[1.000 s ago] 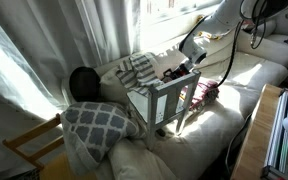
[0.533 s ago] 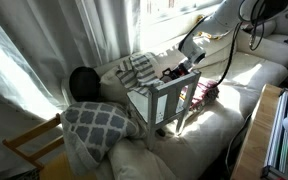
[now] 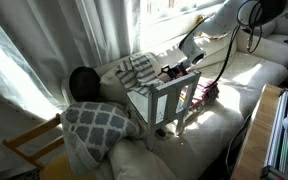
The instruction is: Hang the towel on the chair
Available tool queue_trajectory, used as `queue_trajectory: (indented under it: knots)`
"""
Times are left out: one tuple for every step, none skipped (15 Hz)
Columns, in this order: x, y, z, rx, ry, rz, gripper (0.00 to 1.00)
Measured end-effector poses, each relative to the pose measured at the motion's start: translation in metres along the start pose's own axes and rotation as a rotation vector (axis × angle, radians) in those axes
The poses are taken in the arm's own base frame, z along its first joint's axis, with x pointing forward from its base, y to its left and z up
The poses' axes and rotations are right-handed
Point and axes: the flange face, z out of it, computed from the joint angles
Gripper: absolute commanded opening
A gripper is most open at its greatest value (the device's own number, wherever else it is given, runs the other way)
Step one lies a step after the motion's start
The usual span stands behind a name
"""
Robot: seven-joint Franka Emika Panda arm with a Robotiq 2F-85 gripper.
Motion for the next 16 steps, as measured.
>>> queue_trajectory:
  knots:
    - [0.002, 0.005, 0.000, -0.005, 0.001, -0.022, 1.00]
    - [0.003, 0.010, 0.001, -0.009, 0.002, -0.045, 1.00]
    - [0.004, 0.015, 0.002, -0.012, 0.001, -0.069, 1.00]
    - [0.004, 0.020, 0.005, -0.014, -0.001, -0.094, 1.00]
    - [0.005, 0.025, 0.007, -0.015, -0.003, -0.115, 1.00]
    - [0.005, 0.030, 0.010, -0.015, -0.005, -0.134, 1.00]
    - [0.005, 0.035, 0.013, -0.013, -0.006, -0.150, 1.00]
    - [0.005, 0.039, 0.017, -0.005, -0.004, -0.162, 1.00]
    - [0.005, 0.044, 0.020, 0.006, 0.000, -0.171, 0.94]
    - [0.005, 0.046, 0.024, 0.022, 0.007, -0.176, 0.75]
    - [0.005, 0.048, 0.028, 0.041, 0.016, -0.177, 0.66]
    - [0.006, 0.049, 0.031, 0.063, 0.028, -0.176, 0.58]
    - [0.007, 0.049, 0.034, 0.088, 0.044, -0.173, 0.51]
    - [0.008, 0.049, 0.037, 0.113, 0.061, -0.169, 0.43]
    - [0.010, 0.048, 0.038, 0.136, 0.079, -0.165, 0.36]
    - [0.012, 0.048, 0.040, 0.157, 0.096, -0.159, 0.27]
